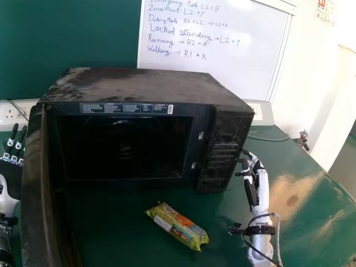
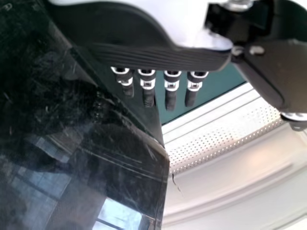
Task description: Put biscuit inside oven
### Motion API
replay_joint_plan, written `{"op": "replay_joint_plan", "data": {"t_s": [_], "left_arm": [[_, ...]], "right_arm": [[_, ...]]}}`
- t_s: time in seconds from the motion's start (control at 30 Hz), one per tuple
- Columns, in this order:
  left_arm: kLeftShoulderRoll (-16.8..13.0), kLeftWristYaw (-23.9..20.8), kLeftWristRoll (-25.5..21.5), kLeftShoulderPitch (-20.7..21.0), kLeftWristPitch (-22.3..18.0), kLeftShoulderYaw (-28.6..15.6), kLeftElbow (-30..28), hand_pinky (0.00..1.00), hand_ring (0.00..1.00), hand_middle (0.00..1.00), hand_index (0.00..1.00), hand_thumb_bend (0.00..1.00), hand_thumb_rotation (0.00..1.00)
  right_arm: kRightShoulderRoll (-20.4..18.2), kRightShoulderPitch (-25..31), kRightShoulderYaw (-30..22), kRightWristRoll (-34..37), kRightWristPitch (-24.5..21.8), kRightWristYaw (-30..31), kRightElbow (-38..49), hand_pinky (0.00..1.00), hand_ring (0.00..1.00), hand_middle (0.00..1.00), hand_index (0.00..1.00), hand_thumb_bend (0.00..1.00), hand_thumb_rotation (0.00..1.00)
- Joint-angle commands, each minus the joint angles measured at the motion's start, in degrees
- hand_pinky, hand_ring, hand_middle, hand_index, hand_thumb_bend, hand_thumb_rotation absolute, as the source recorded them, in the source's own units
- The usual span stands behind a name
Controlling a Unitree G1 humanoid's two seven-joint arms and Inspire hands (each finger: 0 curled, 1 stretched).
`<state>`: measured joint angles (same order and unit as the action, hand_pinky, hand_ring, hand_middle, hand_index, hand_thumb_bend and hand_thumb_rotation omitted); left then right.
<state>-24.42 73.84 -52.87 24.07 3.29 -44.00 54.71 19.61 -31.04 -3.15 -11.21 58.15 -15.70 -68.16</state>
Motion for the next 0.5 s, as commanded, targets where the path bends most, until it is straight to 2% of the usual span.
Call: {"op": "replay_joint_plan", "data": {"t_s": [0.0,0.17,0.27,0.4,0.43,0.47], "left_arm": [[2.7,0.5,0.2,-2.6,0.8,-0.7,3.5,0.0,0.0,0.79,1.0,0.09,0.71],[3.2,-0.7,0.4,-2.9,0.1,-0.7,2.8,0.0,0.06,0.77,1.0,0.1,0.72],[3.1,-0.4,0.3,-2.8,-0.1,-0.6,2.9,0.0,0.01,0.78,1.0,0.09,0.76],[3.2,-0.6,0.2,-2.9,0.5,-0.5,2.7,0.0,0.08,0.77,1.0,0.11,0.72],[3.1,-0.6,0.2,-2.9,0.9,-0.5,2.7,0.0,0.08,0.76,1.0,0.11,0.72],[3.0,-0.3,0.1,-2.8,1.2,-0.5,2.8,0.0,0.04,0.76,1.0,0.1,0.72]], "right_arm": [[-3.2,3.7,0.3,0.3,0.0,0.6,-1.9,0.46,0.53,0.67,0.83,0.88,0.79],[-3.2,3.7,0.5,0.0,-0.1,0.3,-1.9,0.46,0.53,0.67,0.83,0.86,0.79],[-3.2,3.7,0.5,0.0,-0.2,0.3,-1.8,0.47,0.53,0.68,0.83,0.87,0.79],[-3.4,3.7,0.0,0.9,-0.2,1.2,-1.9,0.47,0.54,0.68,0.83,0.87,0.78],[-3.4,3.7,0.0,0.9,-0.1,1.3,-1.9,0.47,0.54,0.68,0.83,0.87,0.78],[-3.4,3.7,0.0,0.7,-0.1,1.1,-1.9,0.47,0.54,0.68,0.84,0.87,0.78]]}}
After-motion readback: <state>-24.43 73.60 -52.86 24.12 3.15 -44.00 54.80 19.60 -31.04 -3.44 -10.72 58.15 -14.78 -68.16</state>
